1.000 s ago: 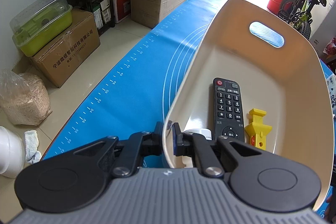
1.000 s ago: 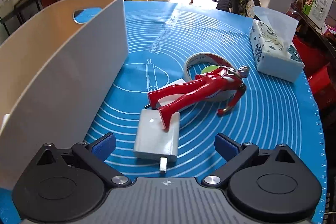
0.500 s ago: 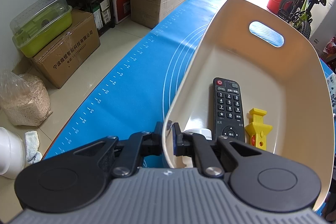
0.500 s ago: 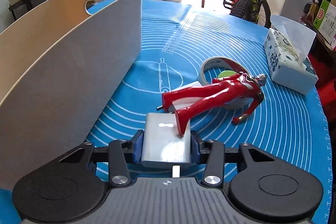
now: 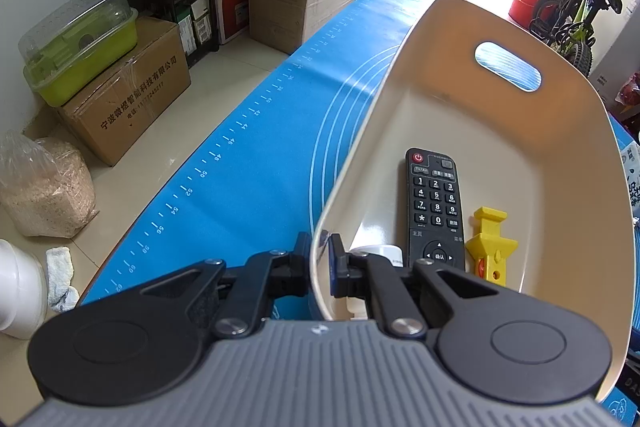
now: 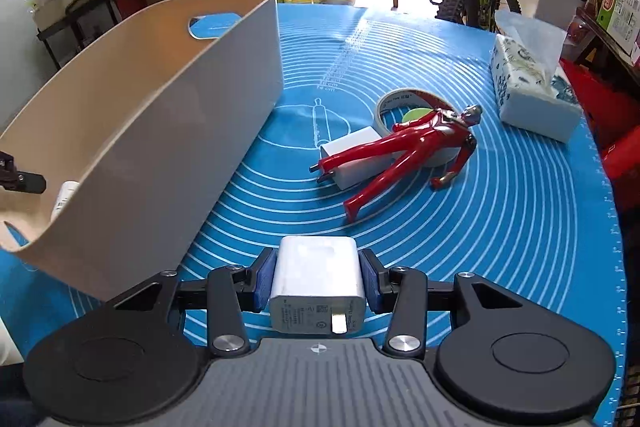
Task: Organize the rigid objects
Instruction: 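Carry the white charger into the basket and open the right tool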
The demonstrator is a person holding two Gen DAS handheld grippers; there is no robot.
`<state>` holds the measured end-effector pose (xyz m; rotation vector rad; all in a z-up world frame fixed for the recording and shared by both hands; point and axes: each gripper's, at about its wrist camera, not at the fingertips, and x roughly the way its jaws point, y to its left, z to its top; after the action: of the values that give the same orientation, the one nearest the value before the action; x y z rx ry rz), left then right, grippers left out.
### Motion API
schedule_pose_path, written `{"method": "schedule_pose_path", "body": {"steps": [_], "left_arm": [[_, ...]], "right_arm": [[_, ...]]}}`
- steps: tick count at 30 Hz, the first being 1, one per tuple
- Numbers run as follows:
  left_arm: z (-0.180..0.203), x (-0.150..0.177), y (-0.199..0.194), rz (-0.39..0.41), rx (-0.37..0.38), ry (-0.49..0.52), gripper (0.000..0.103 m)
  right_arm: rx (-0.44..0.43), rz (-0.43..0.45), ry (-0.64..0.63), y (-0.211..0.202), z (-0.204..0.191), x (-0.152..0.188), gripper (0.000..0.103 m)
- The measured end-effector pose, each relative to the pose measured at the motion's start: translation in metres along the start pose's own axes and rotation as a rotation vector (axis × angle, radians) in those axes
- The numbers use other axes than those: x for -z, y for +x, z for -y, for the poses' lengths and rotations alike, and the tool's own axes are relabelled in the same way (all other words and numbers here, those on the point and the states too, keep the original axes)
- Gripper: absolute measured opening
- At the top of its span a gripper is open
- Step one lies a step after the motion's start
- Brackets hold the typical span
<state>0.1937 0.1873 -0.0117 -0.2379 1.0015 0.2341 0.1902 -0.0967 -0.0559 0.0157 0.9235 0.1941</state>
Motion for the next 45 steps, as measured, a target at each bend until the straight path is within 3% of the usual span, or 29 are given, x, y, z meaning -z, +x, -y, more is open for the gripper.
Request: {"method": "schedule_pose_path", "body": {"steps": [12, 21, 31, 40, 45], "left_arm": [[0.000, 0.000, 0.000, 0.001, -0.001, 0.003, 0.011], [0.000, 0.000, 0.001, 0.001, -0.004, 0.005, 0.011], [0.001, 0.001, 0.001, 0.001, -0.006, 0.007, 0.011], [0.002, 0.001, 0.001, 0.002, -0.008, 0.012, 0.011], [0.002, 0.001, 0.001, 0.003, -0.010, 0.014, 0.011]], "right_arm": [[-0.060, 0.170, -0.031, -0.054, -0.020, -0.046, 0.050], [-0.130, 0.239, -0.099, -0.055, -0.070, -0.085, 0.050], [-0.134, 0.155, -0.219, -0.015, -0.125, -0.091, 0.050], [-0.060, 0.018, -0.387, 0.022, -0.160, -0.071, 0.050], [-0.007, 0.012, -0.446, 0.025, -0.167, -0.069, 0.045]]}}
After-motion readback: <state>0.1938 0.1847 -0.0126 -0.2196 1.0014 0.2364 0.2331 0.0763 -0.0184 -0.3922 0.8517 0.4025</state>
